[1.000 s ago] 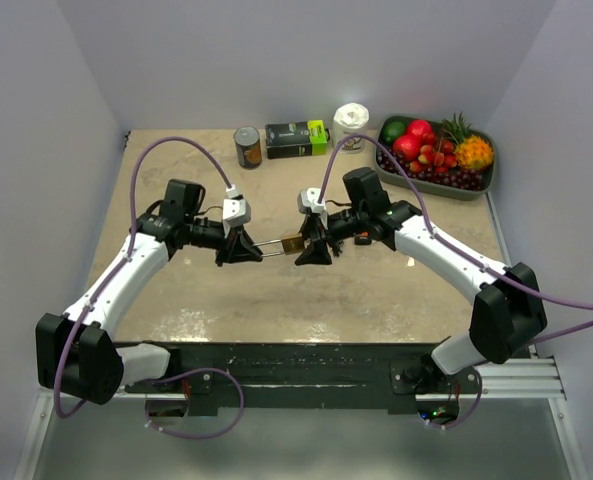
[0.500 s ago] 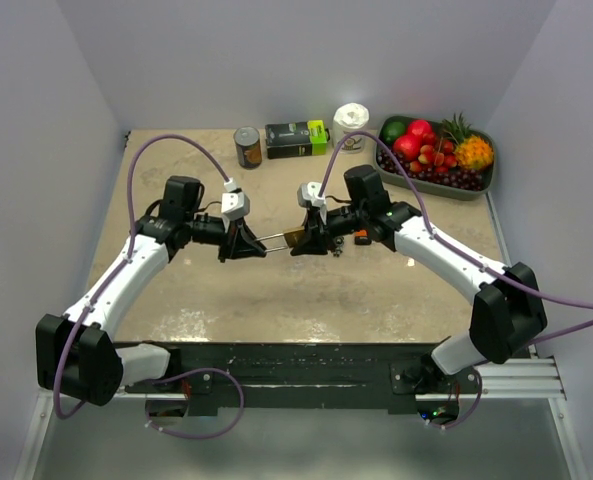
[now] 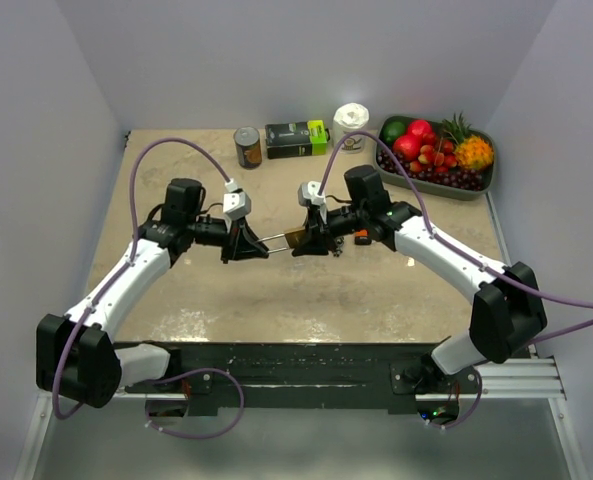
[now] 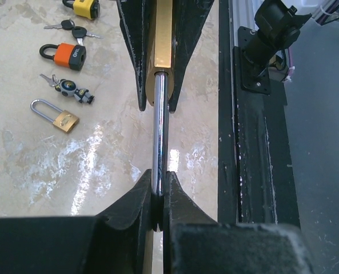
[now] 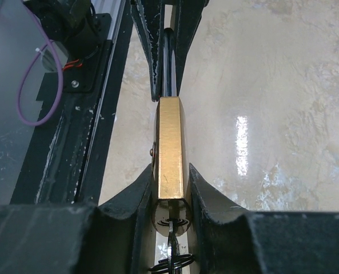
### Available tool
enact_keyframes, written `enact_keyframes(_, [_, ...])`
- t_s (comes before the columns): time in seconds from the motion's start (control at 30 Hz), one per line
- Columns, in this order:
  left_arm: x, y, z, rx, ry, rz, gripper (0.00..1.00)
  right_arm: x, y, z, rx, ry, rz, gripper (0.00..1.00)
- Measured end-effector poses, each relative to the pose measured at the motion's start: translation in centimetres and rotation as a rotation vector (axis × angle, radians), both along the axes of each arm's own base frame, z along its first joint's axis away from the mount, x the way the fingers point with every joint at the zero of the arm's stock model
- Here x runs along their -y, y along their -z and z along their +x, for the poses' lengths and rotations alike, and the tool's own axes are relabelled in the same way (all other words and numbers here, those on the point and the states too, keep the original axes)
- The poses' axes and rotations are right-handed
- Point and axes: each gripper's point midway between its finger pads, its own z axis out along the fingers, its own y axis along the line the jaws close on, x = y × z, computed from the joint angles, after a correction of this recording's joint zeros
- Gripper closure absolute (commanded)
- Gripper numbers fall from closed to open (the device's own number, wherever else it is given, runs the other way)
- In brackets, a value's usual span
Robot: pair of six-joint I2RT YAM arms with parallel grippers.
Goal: Lock with the key
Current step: Lock the lock.
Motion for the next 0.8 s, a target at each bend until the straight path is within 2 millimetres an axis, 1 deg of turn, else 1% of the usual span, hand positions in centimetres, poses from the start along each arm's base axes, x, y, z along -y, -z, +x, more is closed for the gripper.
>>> enact_keyframes(0.33, [0.7, 0.9, -0.2, -0.026, -0.024, -0.006, 1.00, 0.2, 1.0, -0.2, -0.055, 0.006, -0.036, 1.00])
enact_keyframes(0.57, [1.5, 1.0, -0.4, -0.054, -0.030, -0.016, 1.00, 0.5, 1.2, -0.4, -0.081, 0.016, -0.051, 1.00])
enact_keyframes(0.8, [2.0, 1.9, -0.2, -0.072, -0.056, 0.010, 1.00, 0.7, 2.3, 0.0, -0.124, 0.030, -0.075, 1.00])
